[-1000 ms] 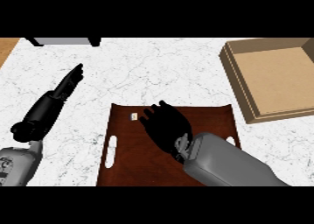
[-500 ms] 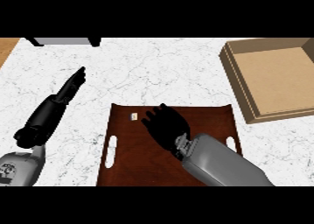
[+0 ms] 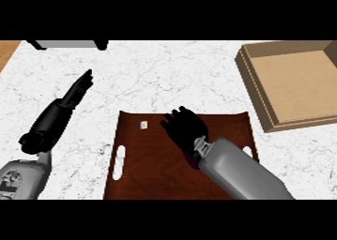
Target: Pick the eggplant from the tray and place it in the cardboard box
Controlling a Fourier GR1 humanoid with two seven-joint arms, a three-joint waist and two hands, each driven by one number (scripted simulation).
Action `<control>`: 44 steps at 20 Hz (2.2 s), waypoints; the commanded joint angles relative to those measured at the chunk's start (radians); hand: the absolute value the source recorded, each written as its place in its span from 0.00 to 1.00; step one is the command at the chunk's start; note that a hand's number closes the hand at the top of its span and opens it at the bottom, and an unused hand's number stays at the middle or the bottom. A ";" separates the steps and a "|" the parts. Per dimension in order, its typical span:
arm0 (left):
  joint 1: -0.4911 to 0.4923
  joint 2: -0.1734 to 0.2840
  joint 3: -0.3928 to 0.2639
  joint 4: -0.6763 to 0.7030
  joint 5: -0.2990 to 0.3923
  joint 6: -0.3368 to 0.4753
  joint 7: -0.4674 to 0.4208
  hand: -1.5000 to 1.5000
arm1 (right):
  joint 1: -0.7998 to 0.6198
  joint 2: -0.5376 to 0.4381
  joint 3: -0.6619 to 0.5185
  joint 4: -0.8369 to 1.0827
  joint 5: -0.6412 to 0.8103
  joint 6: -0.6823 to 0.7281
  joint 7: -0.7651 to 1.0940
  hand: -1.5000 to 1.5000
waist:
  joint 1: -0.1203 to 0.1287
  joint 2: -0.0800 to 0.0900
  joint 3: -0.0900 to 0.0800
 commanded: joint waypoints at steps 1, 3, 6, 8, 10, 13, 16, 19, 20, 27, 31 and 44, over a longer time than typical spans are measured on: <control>-0.036 -0.031 -0.004 0.050 -0.037 -0.009 -0.003 0.50 | 0.026 0.017 -0.002 0.025 0.038 0.012 -0.054 0.00 | -0.003 0.000 0.000; 0.004 -0.008 0.027 -0.033 -0.008 -0.034 0.020 0.50 | 0.010 0.059 0.002 0.099 0.068 -0.051 -0.086 1.00 | 0.003 0.000 0.000; -0.029 0.024 0.068 0.056 0.021 -0.073 -0.012 0.50 | 0.069 -0.063 0.052 0.019 0.071 -0.158 -0.238 1.00 | -0.003 0.000 0.000; 0.028 -0.033 0.008 -0.051 -0.026 -0.023 0.035 0.50 | -0.002 0.020 0.033 0.108 0.111 -0.200 -0.231 1.00 | 0.008 0.000 0.001; -0.008 -0.019 0.046 0.057 -0.028 -0.049 -0.050 0.50 | -0.004 -0.013 0.003 0.086 0.128 -0.222 -0.283 1.00 | 0.000 0.001 0.000; 0.014 -0.014 0.034 -0.016 -0.035 -0.043 -0.008 0.50 | 0.092 -0.092 0.037 0.030 0.113 -0.350 -0.403 1.00 | -0.002 0.000 0.001; 0.028 -0.006 0.067 -0.009 -0.010 -0.036 0.003 0.50 | 0.241 -0.256 0.073 -0.176 0.003 -0.399 -0.640 1.00 | -0.044 -0.009 0.003; 0.048 0.002 0.077 -0.011 -0.021 -0.024 -0.021 0.50 | 0.318 -0.394 0.056 -0.266 -0.088 -0.469 -0.857 1.00 | -0.059 -0.009 0.004; 0.025 -0.001 0.085 0.011 -0.007 -0.031 -0.006 0.50 | 0.367 -0.426 0.068 -0.336 -0.096 -0.492 -0.885 1.00 | -0.074 -0.010 0.003; 0.078 0.026 0.093 -0.023 -0.005 -0.058 -0.026 0.50 | 0.516 -0.729 -0.230 -0.560 -0.361 -0.653 -1.210 1.00 | -0.057 -0.011 0.001; 0.054 -0.009 0.066 -0.065 -0.029 -0.024 0.039 0.50 | 0.636 -0.846 -0.421 -0.628 -0.536 -0.703 -1.343 1.00 | -0.058 -0.011 0.002; -0.019 -0.026 0.057 -0.014 -0.020 -0.066 0.020 0.50 | 0.489 -0.861 -0.778 -0.400 -1.114 -0.427 -0.877 1.00 | 0.005 0.003 -0.001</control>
